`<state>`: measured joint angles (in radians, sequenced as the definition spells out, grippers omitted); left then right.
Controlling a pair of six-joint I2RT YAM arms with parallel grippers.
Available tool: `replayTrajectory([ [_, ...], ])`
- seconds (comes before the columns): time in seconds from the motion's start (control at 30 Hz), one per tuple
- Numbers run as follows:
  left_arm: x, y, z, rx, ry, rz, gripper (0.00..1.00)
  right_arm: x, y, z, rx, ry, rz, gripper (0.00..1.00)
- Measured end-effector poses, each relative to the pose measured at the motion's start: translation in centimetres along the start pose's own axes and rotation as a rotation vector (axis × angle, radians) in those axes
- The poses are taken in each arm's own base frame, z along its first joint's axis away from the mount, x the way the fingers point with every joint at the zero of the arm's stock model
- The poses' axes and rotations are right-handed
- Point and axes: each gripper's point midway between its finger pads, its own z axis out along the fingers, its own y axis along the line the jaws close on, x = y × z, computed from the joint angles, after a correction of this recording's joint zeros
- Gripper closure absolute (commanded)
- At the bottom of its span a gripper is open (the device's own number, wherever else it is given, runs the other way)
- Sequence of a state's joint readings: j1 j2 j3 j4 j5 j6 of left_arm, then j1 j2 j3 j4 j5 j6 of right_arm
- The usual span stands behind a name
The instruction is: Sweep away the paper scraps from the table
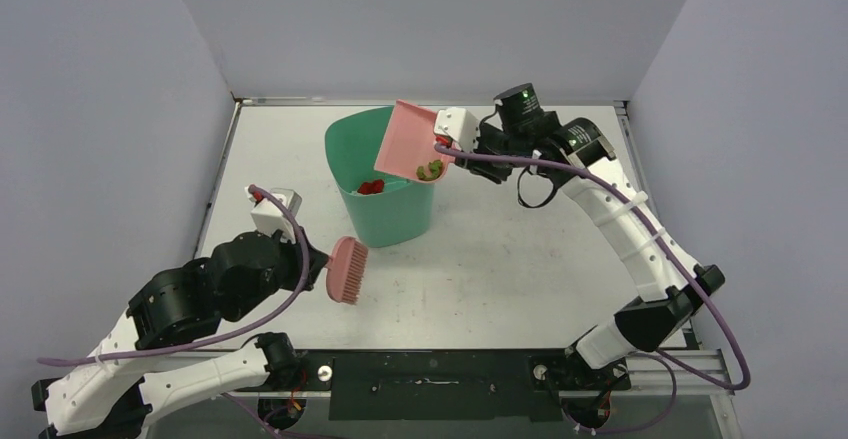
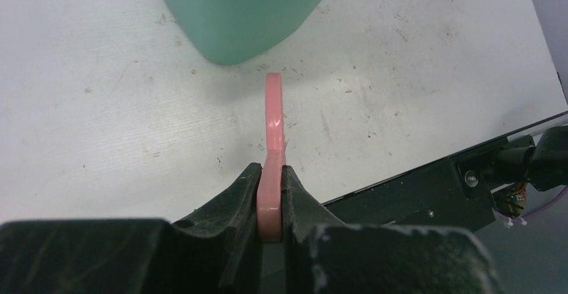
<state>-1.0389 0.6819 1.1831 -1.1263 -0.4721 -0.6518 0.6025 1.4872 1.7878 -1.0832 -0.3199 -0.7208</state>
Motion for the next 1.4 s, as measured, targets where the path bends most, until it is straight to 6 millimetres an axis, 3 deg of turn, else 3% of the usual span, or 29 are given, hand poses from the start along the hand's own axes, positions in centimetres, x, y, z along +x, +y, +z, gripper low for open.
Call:
replayTrajectory([
  [0.23,0.7,0.4,0.3,-0.006,0.011,0.007,1.0,-0.6,-5.6,2.1,0.172,0.094,0.026,0.95],
  [0.4,1.3,0.6,0.4,-0.004,0.018,0.014,1.0,-1.4,-8.5,1.7,0.328,0.156,-0.014,0.95],
  [0.67,1.4,0.9,0.0,0.009,0.002,0.009,1.0,-5.9,-7.9,0.8,0.512,0.233,-0.26,0.95],
  [0.77,1.6,1.0,0.0,0.011,0.003,0.011,1.0,-7.1,-6.3,1.4,0.568,0.295,-0.406,0.95],
  [0.9,1.8,1.0,0.0,0.016,0.005,0.017,1.0,-6.2,-5.3,2.8,0.628,0.439,-0.594,0.95],
  [1.03,1.7,1.1,-0.1,0.021,0.0,0.022,1.0,-4.6,-5.6,3.5,0.665,0.581,-0.729,0.95],
  [1.4,1.8,1.2,-0.1,0.023,-0.004,0.032,1.0,-5.6,-6.9,0.9,0.767,0.604,-0.721,0.95],
])
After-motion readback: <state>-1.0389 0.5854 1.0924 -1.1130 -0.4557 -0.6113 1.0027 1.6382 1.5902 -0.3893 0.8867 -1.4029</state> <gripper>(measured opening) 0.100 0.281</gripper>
